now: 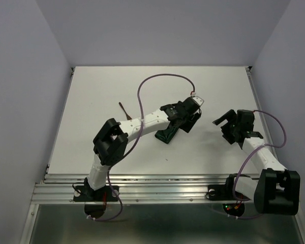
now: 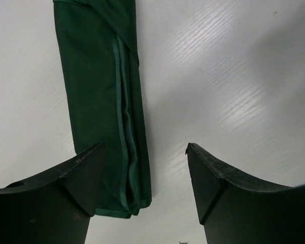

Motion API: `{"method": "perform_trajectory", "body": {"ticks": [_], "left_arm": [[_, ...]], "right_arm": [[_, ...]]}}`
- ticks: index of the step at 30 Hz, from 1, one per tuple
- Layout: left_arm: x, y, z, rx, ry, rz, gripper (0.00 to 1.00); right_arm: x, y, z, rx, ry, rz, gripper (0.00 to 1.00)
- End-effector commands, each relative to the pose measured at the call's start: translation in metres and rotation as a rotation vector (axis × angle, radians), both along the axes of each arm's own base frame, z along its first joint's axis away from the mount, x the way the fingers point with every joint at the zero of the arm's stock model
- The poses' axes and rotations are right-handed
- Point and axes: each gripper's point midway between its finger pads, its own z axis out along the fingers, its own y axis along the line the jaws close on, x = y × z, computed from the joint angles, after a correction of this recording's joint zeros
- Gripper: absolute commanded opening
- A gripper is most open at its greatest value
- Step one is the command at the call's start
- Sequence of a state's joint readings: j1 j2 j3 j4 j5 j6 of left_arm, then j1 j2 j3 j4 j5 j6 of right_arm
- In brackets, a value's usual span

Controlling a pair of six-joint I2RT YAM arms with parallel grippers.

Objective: Fold the napkin into a case and place the utensils inside
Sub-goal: Pick up the smaller rectangle-folded napkin from the center of the board.

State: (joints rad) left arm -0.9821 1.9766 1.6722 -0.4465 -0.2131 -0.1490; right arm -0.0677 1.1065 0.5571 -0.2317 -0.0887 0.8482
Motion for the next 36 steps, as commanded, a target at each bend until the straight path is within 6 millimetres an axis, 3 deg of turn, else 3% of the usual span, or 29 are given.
{"method": "perform_trajectory", "body": {"ticks": [1,9,18,25,30,33,34,36], "left_arm": [[0.019,0.01,-0.011,0.083,-0.052,0.067,0.76],[0.024,-0.001,-0.04,0.137,-0.039,0.034,0.74],[0.016,0.002,-0.07,0.179,0.01,0.027,0.64],[0.016,0.012,-0.094,0.226,0.02,0.054,0.5],[0.012,0.012,-0.107,0.21,0.071,0.042,0.35],[0.012,0.013,-0.112,0.198,0.097,0.035,0.17],[0.013,0.015,-0.113,0.2,0.1,0.039,0.07],[0.014,0.015,-0.113,0.198,0.106,0.035,0.0]], "right_arm": [[0.003,-0.006,0.014,-0.028,-0.005,0.04,0.97],[0.007,-0.006,0.02,-0.027,-0.016,0.059,0.98],[0.004,-0.006,0.016,-0.026,-0.008,0.059,0.99],[0.001,-0.004,0.011,-0.016,0.003,0.065,0.99],[-0.001,-0.004,0.011,-0.018,-0.001,0.064,0.99],[-0.003,-0.004,0.01,-0.016,0.001,0.059,0.99],[-0.004,-0.004,0.008,-0.015,0.005,0.059,0.99],[-0.004,-0.004,0.009,-0.016,0.001,0.057,0.99]]}}
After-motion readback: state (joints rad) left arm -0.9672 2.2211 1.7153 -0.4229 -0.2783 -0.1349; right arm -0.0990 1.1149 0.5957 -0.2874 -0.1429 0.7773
